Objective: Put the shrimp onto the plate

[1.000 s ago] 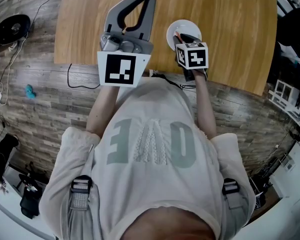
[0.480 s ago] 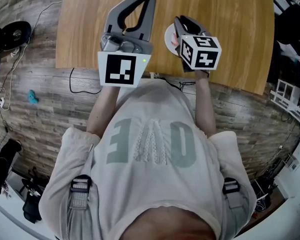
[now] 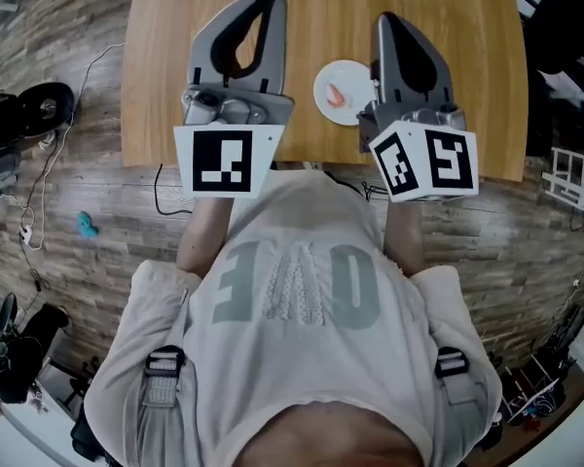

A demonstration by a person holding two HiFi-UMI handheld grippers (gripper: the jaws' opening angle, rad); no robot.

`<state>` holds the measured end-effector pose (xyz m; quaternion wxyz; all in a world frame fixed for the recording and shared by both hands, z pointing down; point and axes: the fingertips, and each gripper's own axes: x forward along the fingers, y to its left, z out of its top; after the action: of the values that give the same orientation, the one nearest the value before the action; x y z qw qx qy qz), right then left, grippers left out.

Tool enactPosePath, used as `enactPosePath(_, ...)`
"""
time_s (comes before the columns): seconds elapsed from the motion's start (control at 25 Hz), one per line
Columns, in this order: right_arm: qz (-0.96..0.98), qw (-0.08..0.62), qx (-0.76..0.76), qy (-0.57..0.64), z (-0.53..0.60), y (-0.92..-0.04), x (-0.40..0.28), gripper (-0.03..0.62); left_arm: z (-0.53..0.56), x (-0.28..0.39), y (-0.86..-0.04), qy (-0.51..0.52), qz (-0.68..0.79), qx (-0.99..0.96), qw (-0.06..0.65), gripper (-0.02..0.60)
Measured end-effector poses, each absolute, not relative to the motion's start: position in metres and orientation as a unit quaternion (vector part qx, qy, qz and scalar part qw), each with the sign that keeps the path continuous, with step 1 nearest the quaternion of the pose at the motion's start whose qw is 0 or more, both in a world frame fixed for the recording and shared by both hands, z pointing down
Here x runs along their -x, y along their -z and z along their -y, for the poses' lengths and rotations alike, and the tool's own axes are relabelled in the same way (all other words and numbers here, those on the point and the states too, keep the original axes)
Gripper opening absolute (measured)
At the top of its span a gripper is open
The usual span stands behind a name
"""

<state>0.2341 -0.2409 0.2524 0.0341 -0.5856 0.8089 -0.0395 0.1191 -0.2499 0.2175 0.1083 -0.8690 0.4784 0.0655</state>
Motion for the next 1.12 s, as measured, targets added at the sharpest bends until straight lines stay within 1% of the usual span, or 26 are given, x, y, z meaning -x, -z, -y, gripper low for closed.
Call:
enactPosePath(0.12,-0.796,0.068,0.601,0.001,0.223,-0.224,-0.244,0.02,0.246,-0.127,-0.202,-0.077,-0.463,0.874,0.122,0.006)
enactPosePath(0.28,-0.785,0.092,0.612,-0.018,0.207,-0.208,-0.254,0.018,0.239,-0.134,-0.189,-0.089,-0.451,0.879,0.127,0.006)
enactPosePath(0.92,-0.777,0.078,0.624,-0.034,0.197,-0.204,-0.267,0.018,0.235,-0.145,-0.178,-0.095,-0.438,0.882,0.146,0.006)
enactPosePath(1.12,-0.778,0.07,0.624,-0.031,0.196,-0.21,-0.271,0.018,0.23,-0.15,-0.179,-0.11,-0.424,0.888,0.137,0.006)
